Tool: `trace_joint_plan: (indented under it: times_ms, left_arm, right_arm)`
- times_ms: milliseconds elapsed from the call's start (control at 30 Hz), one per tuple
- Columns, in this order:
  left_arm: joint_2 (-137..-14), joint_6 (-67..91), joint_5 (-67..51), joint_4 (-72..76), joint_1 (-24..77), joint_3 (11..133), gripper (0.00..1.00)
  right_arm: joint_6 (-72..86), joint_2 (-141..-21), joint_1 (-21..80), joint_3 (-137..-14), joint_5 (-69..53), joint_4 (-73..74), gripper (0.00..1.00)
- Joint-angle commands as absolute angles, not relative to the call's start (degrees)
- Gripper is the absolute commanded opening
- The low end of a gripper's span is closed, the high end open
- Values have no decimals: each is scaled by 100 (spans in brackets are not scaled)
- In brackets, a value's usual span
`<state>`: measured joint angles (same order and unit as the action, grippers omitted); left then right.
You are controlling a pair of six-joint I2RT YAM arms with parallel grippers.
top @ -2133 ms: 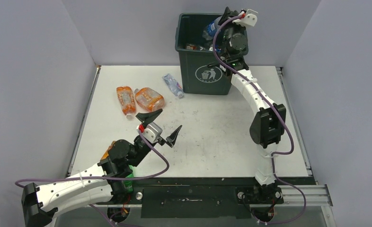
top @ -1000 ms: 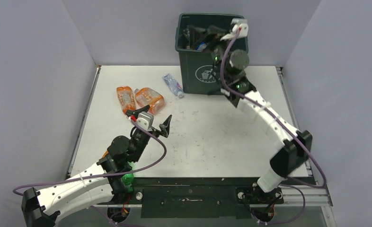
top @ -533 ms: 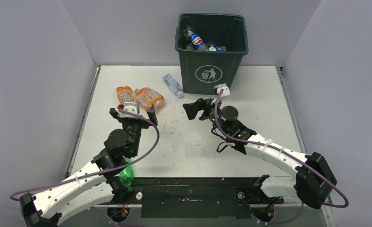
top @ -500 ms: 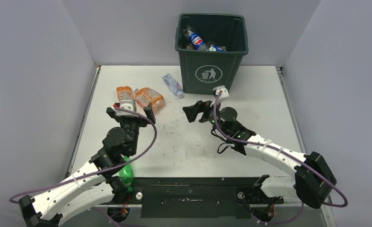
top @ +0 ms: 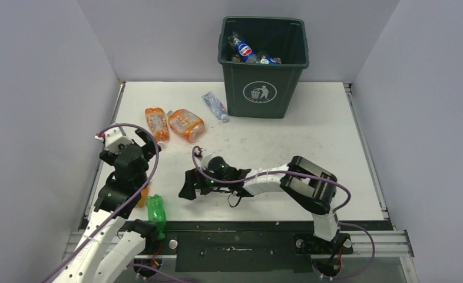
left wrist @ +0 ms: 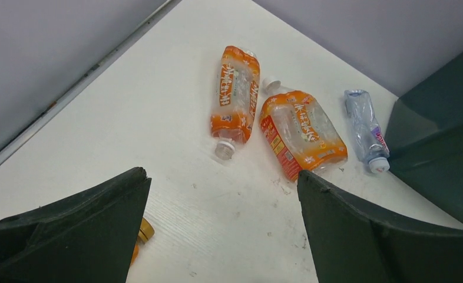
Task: Put the plastic bottles in the bin
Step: Pick up the plastic bottle from the corner of the board.
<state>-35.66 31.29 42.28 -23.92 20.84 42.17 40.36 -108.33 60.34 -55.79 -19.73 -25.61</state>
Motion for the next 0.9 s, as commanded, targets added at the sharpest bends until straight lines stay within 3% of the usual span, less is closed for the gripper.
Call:
trace_joint_plan:
  times_ms: [0,333,867]
  left_arm:
    - [-3484,3128,3771,-2166,2008,4145,96]
    - [-1548,2194,3253,-1093,2110,3082,96]
    - [-1246,2239,3395,-1147,2145,3103,96]
  right_arm:
    - [4499,-11226,6444,-6619,-2266,-2611,99]
    - [4595,-12196,6840,-7992,-1895,-1498,98]
    - [4359,-12839,7276,-9168,-1563,-381,98]
